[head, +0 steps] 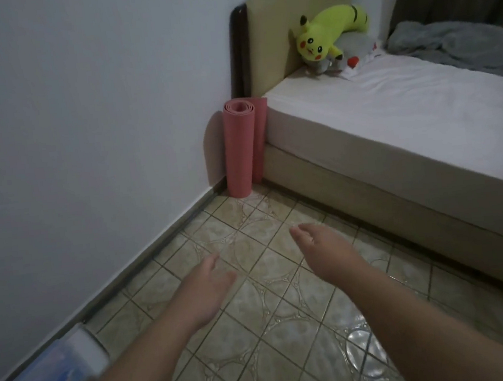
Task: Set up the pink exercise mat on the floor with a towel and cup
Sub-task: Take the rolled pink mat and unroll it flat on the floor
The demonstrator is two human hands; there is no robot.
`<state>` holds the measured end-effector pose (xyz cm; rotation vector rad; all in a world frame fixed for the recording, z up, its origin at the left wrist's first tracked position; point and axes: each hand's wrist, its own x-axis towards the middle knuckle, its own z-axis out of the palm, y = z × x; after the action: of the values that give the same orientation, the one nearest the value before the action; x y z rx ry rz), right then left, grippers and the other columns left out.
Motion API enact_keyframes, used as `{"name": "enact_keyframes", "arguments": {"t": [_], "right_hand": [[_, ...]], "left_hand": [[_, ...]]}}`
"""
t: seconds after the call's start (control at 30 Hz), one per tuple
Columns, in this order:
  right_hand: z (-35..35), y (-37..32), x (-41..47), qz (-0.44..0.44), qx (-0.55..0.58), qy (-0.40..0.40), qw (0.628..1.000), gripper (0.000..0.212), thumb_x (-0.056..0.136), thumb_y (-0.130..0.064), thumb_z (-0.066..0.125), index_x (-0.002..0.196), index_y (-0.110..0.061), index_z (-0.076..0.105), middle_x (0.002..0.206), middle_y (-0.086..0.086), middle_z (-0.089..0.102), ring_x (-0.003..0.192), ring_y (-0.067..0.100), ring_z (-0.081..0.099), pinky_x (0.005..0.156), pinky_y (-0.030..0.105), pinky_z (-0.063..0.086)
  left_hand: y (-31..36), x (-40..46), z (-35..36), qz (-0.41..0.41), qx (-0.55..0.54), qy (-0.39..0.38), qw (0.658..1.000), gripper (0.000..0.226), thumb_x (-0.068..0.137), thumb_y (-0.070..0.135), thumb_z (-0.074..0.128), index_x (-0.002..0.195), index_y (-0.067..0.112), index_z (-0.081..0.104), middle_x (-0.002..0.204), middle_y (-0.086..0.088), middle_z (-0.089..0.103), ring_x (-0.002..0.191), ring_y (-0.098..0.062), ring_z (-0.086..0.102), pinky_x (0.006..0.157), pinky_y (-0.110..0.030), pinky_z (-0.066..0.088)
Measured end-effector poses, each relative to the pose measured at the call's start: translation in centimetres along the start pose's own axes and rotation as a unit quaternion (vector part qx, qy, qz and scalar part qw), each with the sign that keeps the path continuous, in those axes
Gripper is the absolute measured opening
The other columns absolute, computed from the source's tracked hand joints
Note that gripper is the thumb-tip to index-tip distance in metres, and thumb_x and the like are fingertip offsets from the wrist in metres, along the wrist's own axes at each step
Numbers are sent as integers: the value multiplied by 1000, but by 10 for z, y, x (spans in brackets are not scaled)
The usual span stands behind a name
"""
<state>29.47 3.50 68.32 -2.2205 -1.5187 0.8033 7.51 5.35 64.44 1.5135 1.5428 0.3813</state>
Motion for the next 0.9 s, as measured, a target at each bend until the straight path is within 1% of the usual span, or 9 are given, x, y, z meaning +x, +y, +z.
{"name": "enact_keyframes", "arguments": {"t": [0.2, 0.3, 0.37, 0.43, 0.5, 0.6, 0.7, 0.83, 0.9], "right_hand": [[-62, -44, 81, -35, -28, 18, 999, 62, 92, -63, 25, 134, -24, 50, 135, 5, 56, 123, 29, 49, 103, 46, 39], [-75, -59, 121, -45, -23, 30, 998, 62, 92, -64, 26, 136, -26, 48, 137, 3, 55, 124, 27, 49, 104, 45, 39], [-79, -63, 145, -38, -15, 31, 999, 62, 92, -64, 26, 137, -26, 47, 138, 2, 54, 125, 26, 49, 104, 45, 38], [-78, -61, 166, -22, -6, 30, 999, 62, 92, -63, 27, 137, -25, 47, 138, 3, 53, 126, 26, 48, 104, 45, 38], [-73, -55, 184, -6, 5, 30, 1000, 61, 93, -61, 28, 137, -24, 48, 139, 3, 53, 126, 26, 48, 104, 44, 38], [-60, -42, 207, 23, 21, 16, 999, 60, 94, -59, 29, 137, -23, 48, 140, 4, 53, 128, 24, 47, 106, 42, 38], [-44, -24, 228, 55, 46, -8, 997, 61, 93, -60, 29, 139, -23, 46, 142, 2, 50, 130, 21, 45, 107, 41, 36], [-37, -12, 282, 62, 41, -32, 997, 59, 94, -58, 31, 137, -20, 47, 143, 2, 49, 131, 20, 43, 109, 37, 34], [-47, -13, 323, 49, 35, -30, 998, 55, 95, -55, 33, 135, -21, 49, 141, 3, 50, 130, 20, 44, 107, 34, 34]], "left_hand": [[-3, 8, 23, -47, 17, -39, 998, 65, 88, 49, 52, 144, 27, 29, 149, 0, 38, 133, -18, 40, 109, -36, 34], [8, 41, 18, -48, 17, -58, 997, 66, 88, 48, 54, 144, 25, 29, 149, -2, 38, 134, -18, 40, 109, -32, 33], [24, 76, 4, -41, 36, -51, 997, 66, 88, 49, 52, 145, 24, 28, 150, -1, 38, 134, -18, 40, 109, -32, 33], [48, 115, -16, -32, 48, -44, 997, 66, 89, 49, 51, 145, 24, 28, 149, -2, 38, 133, -19, 40, 107, -33, 34], [78, 158, -38, 1, 50, -35, 998, 64, 89, 48, 52, 144, 23, 31, 147, -3, 41, 131, -19, 43, 104, -32, 37], [131, 224, -69, 59, 69, 4, 996, 54, 89, 40, 55, 138, 20, 41, 138, -5, 52, 116, -19, 54, 89, -27, 40], [187, 285, -96, 84, 63, 47, 993, 56, 89, 38, 56, 139, 16, 41, 138, -9, 51, 120, -23, 52, 87, -25, 34], [250, 362, -114, 121, 28, 75, 989, 49, 90, 37, 56, 134, 17, 46, 134, -9, 53, 104, -17, 51, 84, -24, 33], [272, 397, -114, 129, 34, 81, 988, 50, 90, 37, 56, 135, 17, 45, 135, -9, 52, 114, -21, 52, 87, -24, 33]]}}
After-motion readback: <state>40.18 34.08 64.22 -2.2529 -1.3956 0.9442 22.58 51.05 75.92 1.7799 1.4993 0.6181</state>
